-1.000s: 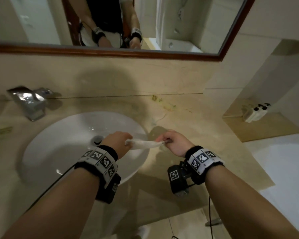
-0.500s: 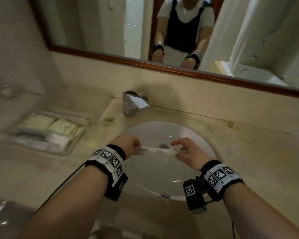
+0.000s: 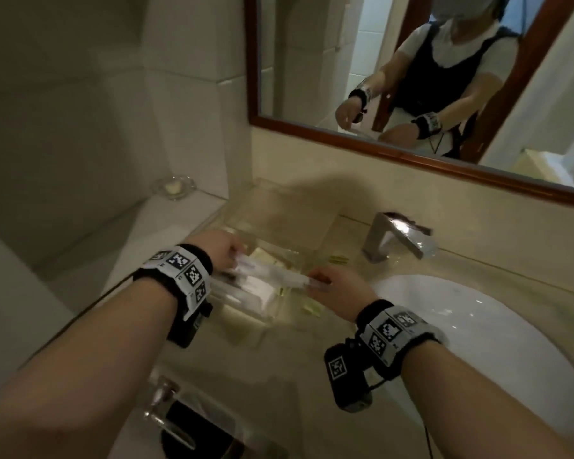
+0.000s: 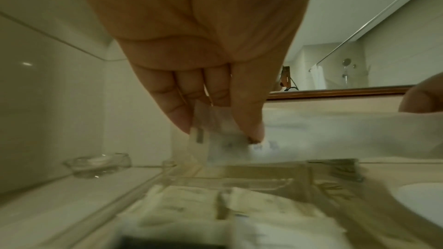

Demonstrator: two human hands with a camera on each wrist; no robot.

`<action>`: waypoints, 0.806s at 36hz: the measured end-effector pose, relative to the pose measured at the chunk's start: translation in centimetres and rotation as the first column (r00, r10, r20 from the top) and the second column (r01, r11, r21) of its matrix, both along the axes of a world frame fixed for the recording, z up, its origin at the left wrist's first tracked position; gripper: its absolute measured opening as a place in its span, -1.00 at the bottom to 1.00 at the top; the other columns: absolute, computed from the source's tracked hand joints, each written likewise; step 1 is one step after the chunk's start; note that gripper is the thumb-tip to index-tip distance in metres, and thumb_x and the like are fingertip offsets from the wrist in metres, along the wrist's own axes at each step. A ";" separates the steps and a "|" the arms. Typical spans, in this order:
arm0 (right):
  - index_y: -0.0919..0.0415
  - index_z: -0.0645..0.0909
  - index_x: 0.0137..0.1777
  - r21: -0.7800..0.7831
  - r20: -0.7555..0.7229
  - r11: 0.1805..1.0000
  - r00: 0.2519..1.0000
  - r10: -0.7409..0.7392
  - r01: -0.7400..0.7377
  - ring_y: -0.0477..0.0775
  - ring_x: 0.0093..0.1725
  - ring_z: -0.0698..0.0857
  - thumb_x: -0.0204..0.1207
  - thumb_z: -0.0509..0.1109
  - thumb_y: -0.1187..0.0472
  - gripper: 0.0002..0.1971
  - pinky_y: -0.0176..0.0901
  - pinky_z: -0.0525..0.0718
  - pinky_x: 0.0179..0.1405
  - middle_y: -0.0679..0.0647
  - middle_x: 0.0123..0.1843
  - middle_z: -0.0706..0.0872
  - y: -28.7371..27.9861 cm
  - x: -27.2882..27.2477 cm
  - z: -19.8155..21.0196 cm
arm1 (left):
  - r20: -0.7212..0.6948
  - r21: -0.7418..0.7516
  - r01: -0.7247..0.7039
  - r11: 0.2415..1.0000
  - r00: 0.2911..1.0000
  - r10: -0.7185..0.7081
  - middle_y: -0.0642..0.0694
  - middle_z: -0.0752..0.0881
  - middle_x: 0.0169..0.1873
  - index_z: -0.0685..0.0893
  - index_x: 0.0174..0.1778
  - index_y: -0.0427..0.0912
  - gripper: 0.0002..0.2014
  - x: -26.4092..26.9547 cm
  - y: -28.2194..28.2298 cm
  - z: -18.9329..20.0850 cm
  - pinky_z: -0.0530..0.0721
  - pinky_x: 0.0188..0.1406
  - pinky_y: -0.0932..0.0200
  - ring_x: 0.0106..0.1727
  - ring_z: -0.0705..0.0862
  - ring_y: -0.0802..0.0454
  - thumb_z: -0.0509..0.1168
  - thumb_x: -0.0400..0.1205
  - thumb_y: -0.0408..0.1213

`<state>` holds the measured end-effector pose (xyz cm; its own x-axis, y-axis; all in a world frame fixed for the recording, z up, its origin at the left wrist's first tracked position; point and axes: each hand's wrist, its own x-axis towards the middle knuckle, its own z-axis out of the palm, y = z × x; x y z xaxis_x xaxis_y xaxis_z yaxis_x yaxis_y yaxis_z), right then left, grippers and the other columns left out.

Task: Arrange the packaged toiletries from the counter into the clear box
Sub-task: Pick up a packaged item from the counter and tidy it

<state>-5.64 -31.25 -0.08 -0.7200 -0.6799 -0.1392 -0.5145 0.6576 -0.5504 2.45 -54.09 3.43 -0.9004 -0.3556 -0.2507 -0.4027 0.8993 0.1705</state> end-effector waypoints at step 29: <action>0.07 0.65 0.25 0.212 0.043 0.969 0.992 0.121 -0.127 0.11 0.19 0.65 0.64 0.21 0.07 -0.72 -0.06 0.64 0.15 0.05 0.22 0.69 -12.5 1.3 -3.7 | 0.188 0.041 0.104 0.994 0.976 -0.110 0.02 0.70 0.12 0.68 0.16 0.04 -0.76 -0.8 -13.0 -6.1 0.52 0.13 0.27 0.17 0.65 0.04 0.34 0.58 -0.24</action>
<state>-4.36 -43.77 -3.77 -0.6254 -0.7156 -0.3112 -0.5851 0.6939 -0.4198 1.62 -67.14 -2.63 -0.8677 -0.2495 -0.4299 -0.3325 0.9343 0.1288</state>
